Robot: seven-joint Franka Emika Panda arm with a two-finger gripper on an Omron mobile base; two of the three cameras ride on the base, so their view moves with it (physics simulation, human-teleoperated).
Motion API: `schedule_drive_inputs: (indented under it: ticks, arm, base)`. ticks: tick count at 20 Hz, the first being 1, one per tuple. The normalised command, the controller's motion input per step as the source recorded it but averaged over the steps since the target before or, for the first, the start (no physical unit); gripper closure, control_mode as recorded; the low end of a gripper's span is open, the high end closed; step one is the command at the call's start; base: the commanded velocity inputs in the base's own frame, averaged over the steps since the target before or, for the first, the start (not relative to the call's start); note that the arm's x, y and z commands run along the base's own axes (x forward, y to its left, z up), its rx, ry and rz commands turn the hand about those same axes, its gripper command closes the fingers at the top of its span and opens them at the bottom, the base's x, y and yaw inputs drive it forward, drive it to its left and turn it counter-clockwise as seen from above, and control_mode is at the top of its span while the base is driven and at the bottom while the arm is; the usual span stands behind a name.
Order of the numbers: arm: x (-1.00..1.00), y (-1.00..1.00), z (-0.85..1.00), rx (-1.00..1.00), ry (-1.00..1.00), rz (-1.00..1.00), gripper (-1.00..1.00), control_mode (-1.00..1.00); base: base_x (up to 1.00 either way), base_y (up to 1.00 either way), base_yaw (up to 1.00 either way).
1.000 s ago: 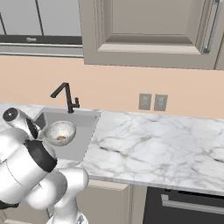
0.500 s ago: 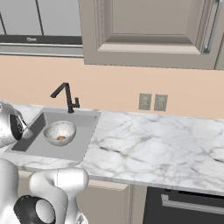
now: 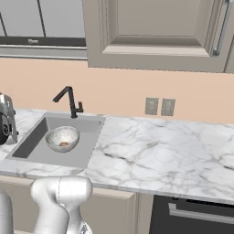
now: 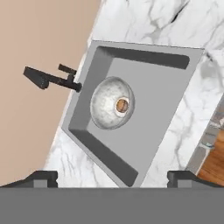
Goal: Pick the tangerine from the cabinet and place it in the bowl. Then pick the bowl and place it in the sink. Then turn on the sink facuet.
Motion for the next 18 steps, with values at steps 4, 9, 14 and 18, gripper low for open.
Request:
schedule_drive_inputs:
  ticks: [4,9,14,18]
  arm:
    - [-0.62,-0.84,0.45,0.35,0.05,-0.28,-1.00,-1.00]
    - [-0.21,-0.33,-0.42,0.13,-0.01,-0.08,-1.00,-1.00]
    - [0.01,-0.33,-0.26,0.33,-0.07,-0.04,-1.00,-1.00]
    - [0.00,-0.65,0.08,0.85,-0.29,-0.24,-1.00,-1.00]
  base:
    - [0.00,0.00,0.00]
    - [0.00,0.00,0.00]
    - [0.00,0.00,0.00]
    - [0.00,0.00,0.00]
